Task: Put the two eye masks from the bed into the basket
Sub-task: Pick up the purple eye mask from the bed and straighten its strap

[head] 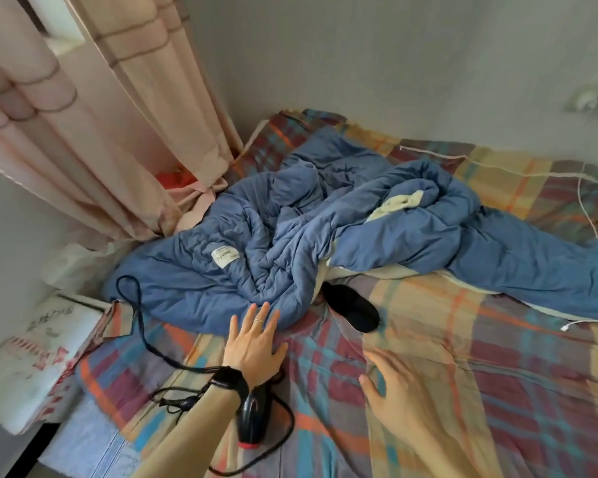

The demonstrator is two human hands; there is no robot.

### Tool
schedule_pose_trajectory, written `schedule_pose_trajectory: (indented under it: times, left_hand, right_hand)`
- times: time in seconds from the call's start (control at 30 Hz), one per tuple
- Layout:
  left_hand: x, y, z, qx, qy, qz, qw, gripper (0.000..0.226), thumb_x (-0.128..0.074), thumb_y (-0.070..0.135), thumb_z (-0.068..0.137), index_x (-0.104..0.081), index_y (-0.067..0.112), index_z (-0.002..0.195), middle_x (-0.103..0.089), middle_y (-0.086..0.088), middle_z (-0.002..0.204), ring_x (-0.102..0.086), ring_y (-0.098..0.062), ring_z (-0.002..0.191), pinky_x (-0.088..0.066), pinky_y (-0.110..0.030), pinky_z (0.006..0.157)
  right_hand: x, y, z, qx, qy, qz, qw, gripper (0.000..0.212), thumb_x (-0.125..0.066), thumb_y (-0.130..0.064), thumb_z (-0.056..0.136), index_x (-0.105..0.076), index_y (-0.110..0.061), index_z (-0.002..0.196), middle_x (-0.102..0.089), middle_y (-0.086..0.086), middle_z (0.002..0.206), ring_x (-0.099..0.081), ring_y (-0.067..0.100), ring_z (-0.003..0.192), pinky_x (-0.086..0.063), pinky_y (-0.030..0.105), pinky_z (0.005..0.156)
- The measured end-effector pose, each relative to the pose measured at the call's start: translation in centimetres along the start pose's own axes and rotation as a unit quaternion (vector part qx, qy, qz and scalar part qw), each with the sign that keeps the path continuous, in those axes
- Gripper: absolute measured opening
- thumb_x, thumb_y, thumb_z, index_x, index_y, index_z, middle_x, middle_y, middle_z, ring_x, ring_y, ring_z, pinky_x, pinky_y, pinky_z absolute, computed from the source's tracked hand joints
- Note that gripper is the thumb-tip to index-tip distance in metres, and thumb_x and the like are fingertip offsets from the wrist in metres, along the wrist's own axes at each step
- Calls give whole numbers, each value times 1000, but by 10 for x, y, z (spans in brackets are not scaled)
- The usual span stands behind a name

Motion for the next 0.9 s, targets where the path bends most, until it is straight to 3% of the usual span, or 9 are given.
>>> schedule_pose_trajectory:
  times: [0.17,0.33,0.47,0.53,0.63,0.73,0.8,0.83,0.9]
  left_hand:
    - [-65,-40,89,12,-56,-16,998,76,-37,58,93,-10,25,156,-2,-5,166,4,-31,152,-3,-57,120]
    - [-127,-70,143,16,-65,-11,998,83,-29,69,90,4,29,156,11,-3,166,9,-37,150,-3,-60,119]
    - [-159,-83,153,-1,-31,-30,999,80,-31,70,90,5,38,154,7,2,166,6,-37,151,-6,-67,115]
    - [-169,-86,154,-1,-22,-36,999,77,-29,70,91,4,40,154,5,3,166,6,-36,151,-5,-69,114]
    - [-179,-87,155,5,-26,-41,999,76,-28,71,91,1,40,154,1,3,166,5,-35,151,-5,-70,114]
    - [-176,-87,157,10,-38,-53,998,76,-36,67,91,-2,41,154,-1,3,166,5,-35,151,-6,-69,113]
    - [-166,-82,154,27,-45,-63,997,76,-44,58,92,-6,37,155,-3,0,166,3,-36,151,-9,-67,115]
    - [-157,-78,150,41,-40,-72,996,77,-50,52,92,-10,34,155,-6,-3,166,1,-37,151,-11,-65,116]
    - [-133,-59,132,57,-11,-116,991,81,-59,37,88,-16,25,156,-12,-12,165,-8,-40,149,-17,-60,116]
  right_hand:
    - [-79,43,78,-104,-94,-5,990,59,-62,-32,92,-44,-14,145,-60,8,138,-53,26,126,-42,31,100]
    - [-131,100,156,-179,-114,-46,976,75,-61,-36,92,-26,-8,153,-38,16,156,-37,32,140,-31,36,110]
    - [-160,133,204,-175,-120,-95,973,98,-64,-45,88,-4,-11,157,-13,14,165,-16,30,151,-21,42,118]
    - [-176,146,218,-182,-141,-127,965,103,-62,-51,87,3,-12,157,-14,11,165,-14,29,151,-22,45,116]
    - [-189,160,219,-205,-146,-227,941,79,-60,-38,91,-20,-7,152,-48,16,145,-43,34,134,-37,43,105]
    - [-196,153,205,-176,-142,-318,921,29,-51,-18,90,-52,-10,119,-67,11,118,-61,32,112,-48,41,89]
    - [-195,147,186,-214,-117,-220,945,24,-48,-24,96,-60,-8,109,-70,15,112,-64,38,106,-51,42,85]
    - [-190,146,174,-258,-94,-117,954,30,-47,-27,98,-63,-5,110,-70,17,113,-64,40,108,-51,44,87]
    - [-176,135,146,-323,-41,115,939,34,-50,-29,99,-67,-3,113,-70,14,116,-61,39,113,-48,45,95]
Point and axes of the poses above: each hand's wrist, its own z-axis towards the middle knuckle, its own x-axis out of the back of the hand, y = z × x, the point moved 9 cm from there along z, towards the middle knuckle
